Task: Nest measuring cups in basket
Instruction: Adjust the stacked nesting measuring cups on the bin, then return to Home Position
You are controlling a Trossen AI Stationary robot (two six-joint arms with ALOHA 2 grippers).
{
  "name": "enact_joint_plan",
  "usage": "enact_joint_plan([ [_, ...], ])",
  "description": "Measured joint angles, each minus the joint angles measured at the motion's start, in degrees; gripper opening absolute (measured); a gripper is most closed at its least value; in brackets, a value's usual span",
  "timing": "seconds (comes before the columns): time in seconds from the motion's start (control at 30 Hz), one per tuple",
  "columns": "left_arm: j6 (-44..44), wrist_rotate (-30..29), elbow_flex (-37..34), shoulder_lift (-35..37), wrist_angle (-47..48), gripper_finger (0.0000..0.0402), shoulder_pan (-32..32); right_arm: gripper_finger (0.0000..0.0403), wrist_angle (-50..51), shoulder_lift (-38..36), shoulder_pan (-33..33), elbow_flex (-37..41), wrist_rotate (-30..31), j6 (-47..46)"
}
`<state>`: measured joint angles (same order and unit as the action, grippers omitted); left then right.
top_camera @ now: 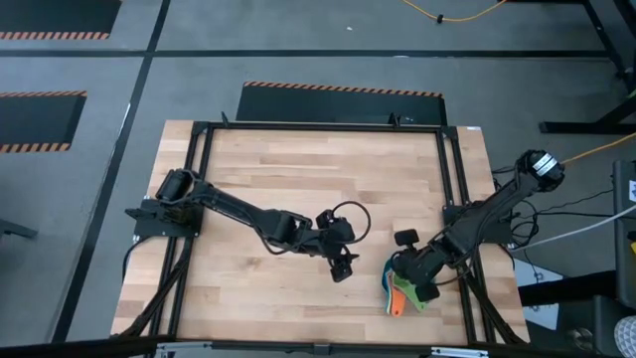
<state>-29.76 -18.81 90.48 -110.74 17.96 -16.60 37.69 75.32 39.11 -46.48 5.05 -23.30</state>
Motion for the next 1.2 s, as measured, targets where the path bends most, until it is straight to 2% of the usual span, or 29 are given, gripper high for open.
enact_joint_plan([
  [0.23, -0.2, 0.0, 0.0, 0.0, 0.0, 0.0256, -0.7, 0.0112, -0.8, 2.0, 0.0, -0.2, 1.2, 0.0],
  [0.43, -0.1, -0.2, 0.0, 0.0, -0.9, 0.0256, -0.8, 0.0112, 1.0, -0.4, 0.0, -0.9, 0.1, -0.1],
  [0.63, 0.4, -1.3, 0.1, 1.5, -1.0, 0.0256, -0.8, 0.0112, 5.7, -3.9, 0.0, -7.0, 0.1, 0.0],
  [0.77, 4.2, -2.0, 0.2, 5.3, -0.3, 0.0256, -1.3, 0.0112, 10.8, -6.0, 0.0, -12.8, 0.3, 2.6],
  [0.9, 8.7, -6.8, 0.2, 10.7, 1.9, 0.0256, -2.8, 0.0112, 14.8, -7.7, 0.0, -18.9, 0.3, 4.8],
  [1.07, 15.0, -16.7, 0.1, 18.7, 5.3, 0.0256, -6.4, 0.0112, 17.3, -10.0, 0.0, -25.5, 0.2, 7.1],
  [1.2, 18.4, -19.1, 0.2, 24.8, 10.6, 0.0256, -9.1, 0.0112, 17.8, -11.7, 0.0, -29.9, -0.2, 8.8],
])
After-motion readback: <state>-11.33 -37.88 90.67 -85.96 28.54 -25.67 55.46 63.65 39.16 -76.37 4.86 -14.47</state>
